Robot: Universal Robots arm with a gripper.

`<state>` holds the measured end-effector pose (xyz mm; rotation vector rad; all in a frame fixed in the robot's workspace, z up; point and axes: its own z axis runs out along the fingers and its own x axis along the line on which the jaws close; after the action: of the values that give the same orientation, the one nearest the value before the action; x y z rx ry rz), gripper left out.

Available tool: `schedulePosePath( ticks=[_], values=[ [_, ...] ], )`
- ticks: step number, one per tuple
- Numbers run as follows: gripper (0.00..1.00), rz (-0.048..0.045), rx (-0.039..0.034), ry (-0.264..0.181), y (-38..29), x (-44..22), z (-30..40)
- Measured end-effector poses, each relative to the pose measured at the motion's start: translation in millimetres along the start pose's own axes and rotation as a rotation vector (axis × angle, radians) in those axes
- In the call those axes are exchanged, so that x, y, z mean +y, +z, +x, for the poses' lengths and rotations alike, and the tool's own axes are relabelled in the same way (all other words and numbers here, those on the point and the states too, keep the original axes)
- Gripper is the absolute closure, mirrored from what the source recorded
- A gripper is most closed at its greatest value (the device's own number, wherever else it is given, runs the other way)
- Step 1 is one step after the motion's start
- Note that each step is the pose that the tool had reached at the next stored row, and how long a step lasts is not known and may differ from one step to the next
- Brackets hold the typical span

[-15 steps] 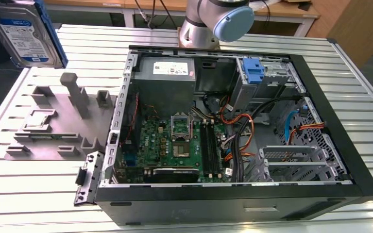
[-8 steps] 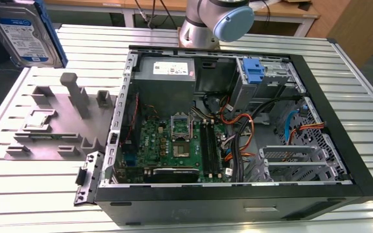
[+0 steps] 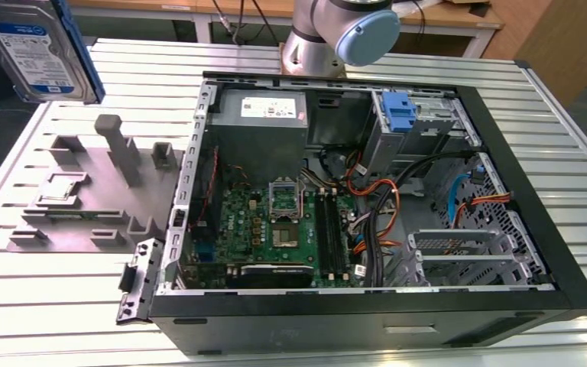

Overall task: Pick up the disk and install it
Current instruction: 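Pick up the disk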

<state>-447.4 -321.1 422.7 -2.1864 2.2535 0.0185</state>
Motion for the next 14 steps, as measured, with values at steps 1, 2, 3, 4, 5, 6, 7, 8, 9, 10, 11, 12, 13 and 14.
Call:
schedulePosePath(
  ticks=[1,2,3,4,5,6,7,8,9,10,11,12,13,14],
  values=[
    [0.63,0.0001,0.0000,0.000,-0.7,0.0,0.0],
    [0.63,0.0001,0.0000,0.000,-1.4,0.0,0.0],
    [0.63,0.0000,0.0000,0.000,-2.1,0.0,0.0],
    [0.63,0.0001,0.0000,0.000,-2.7,0.0,0.0],
    [0.63,0.0001,0.0000,0.000,-3.1,0.0,0.0],
    [0.63,0.0001,0.0000,0.000,-3.5,0.0,0.0],
    [0.63,0.0001,-0.0001,0.000,-3.9,0.0,0.0],
    [0.63,0.0001,0.0000,0.000,-4.4,0.0,0.0],
    [0.63,0.0001,0.0000,0.000,-4.8,0.0,0.0],
    [0.63,0.0001,0.0000,0.000,-5.1,0.0,0.0],
    [0.63,0.0002,-0.0001,0.000,-5.2,0.0,0.0],
    [0.63,0.0001,0.0000,0.000,-5.4,0.0,-0.1],
    [0.63,0.0001,0.0000,0.000,-5.4,0.0,0.0],
    [0.63,0.0001,0.0000,0.000,-5.4,0.0,-0.1]
  ],
)
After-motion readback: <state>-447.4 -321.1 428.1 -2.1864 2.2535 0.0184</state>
